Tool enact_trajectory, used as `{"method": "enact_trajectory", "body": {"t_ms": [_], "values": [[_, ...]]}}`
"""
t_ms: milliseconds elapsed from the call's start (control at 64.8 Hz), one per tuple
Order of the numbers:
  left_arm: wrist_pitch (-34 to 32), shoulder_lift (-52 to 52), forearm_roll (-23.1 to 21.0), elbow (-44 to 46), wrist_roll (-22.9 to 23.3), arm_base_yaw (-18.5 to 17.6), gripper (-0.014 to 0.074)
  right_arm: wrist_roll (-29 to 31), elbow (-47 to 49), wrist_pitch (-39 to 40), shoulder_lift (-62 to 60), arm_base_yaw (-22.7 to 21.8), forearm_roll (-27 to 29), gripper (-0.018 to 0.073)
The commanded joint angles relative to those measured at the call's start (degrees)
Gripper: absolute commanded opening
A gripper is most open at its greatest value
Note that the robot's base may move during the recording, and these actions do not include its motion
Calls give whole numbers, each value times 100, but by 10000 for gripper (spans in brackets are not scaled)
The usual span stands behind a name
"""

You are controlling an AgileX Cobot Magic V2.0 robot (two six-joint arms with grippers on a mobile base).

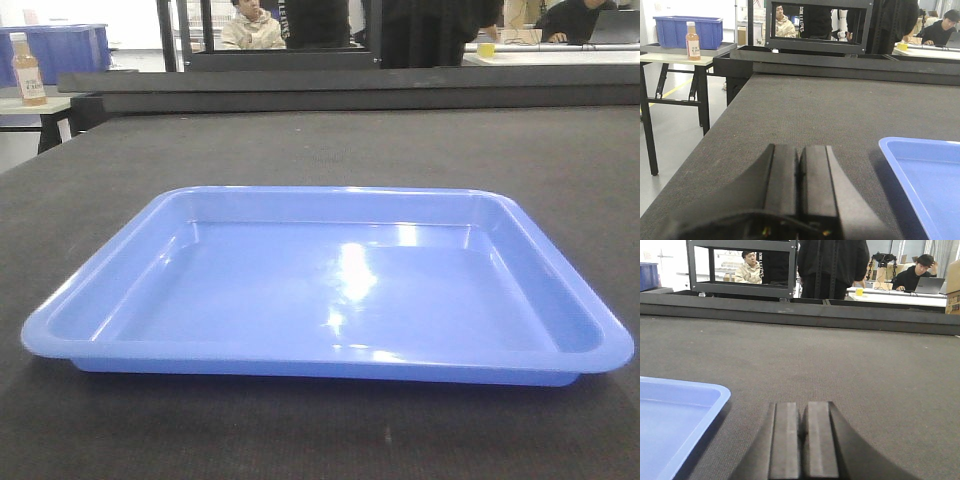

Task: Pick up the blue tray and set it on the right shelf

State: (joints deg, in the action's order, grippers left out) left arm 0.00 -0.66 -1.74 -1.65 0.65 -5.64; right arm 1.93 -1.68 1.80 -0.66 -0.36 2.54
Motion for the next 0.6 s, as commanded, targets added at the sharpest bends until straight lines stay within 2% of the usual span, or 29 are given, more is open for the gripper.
{"method": "enact_trajectory", "body": {"t_ms": [0, 586], "values": [[-471, -80, -36, -175, 32, -3, -48, 5, 132, 492, -110, -24, 26, 50], [-471, -80, -36, -175, 32, -3, -48, 11, 132, 551, -110, -24, 26, 50]]}}
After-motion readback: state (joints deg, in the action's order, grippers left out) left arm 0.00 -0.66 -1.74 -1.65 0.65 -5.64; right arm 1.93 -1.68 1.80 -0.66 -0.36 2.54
